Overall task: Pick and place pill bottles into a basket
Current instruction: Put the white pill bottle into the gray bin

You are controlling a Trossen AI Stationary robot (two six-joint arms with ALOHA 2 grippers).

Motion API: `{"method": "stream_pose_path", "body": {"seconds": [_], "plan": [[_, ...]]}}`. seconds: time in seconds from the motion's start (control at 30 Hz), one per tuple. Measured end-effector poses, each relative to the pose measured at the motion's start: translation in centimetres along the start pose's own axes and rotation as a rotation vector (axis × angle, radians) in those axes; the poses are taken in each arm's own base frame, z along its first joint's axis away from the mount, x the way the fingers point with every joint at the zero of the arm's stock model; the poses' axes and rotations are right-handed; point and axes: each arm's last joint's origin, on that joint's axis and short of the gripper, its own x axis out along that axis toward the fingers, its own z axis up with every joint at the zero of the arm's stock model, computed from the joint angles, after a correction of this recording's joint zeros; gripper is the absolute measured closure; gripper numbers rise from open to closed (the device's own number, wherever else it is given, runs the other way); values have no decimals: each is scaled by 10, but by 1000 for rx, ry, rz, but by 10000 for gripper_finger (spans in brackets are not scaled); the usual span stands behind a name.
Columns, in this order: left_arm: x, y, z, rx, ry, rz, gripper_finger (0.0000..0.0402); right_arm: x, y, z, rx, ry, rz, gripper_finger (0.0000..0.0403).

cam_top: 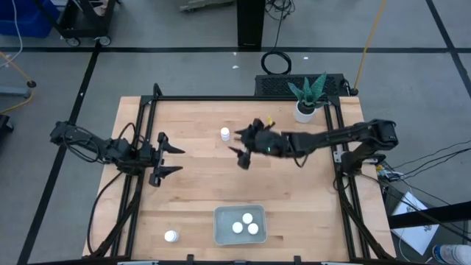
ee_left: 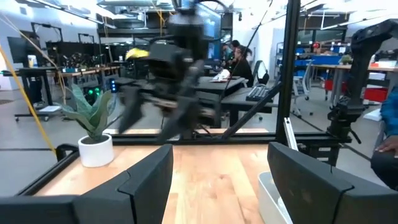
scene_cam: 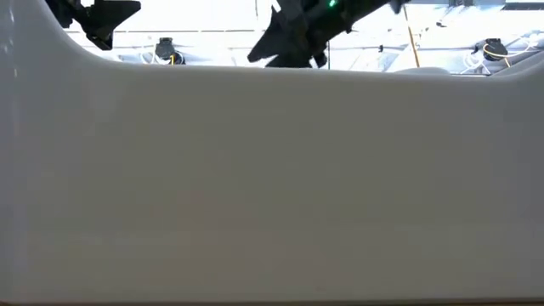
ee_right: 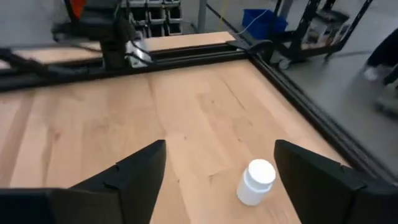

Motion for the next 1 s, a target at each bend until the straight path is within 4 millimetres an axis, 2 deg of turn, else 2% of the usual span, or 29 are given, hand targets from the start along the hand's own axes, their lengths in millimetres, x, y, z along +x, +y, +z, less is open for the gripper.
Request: {"method": "stream_pose_path", "body": {"seconds": [0.2,0.33,0.47,0.6,0.7,0.83,1.0], "plan": [[0,-1,0,7,-2,-18,133,18,-54,5,146,0,42,83],[0,0,1,26,-7,-14,133,23,-80,6,237,-3,61,68],[0,0,2,47,-18,2,133,29,-88,12,253,-19,54,60],[0,1,4,50,-36,20,133,47,-76,26,187,12,72,61],[0,1,5,46,-49,19,133,60,-74,33,166,130,64,61],[0,0,5,43,-43,14,133,78,-88,40,164,265,3,61],[0,0,4,44,-31,14,133,102,-100,54,220,363,36,61]]}}
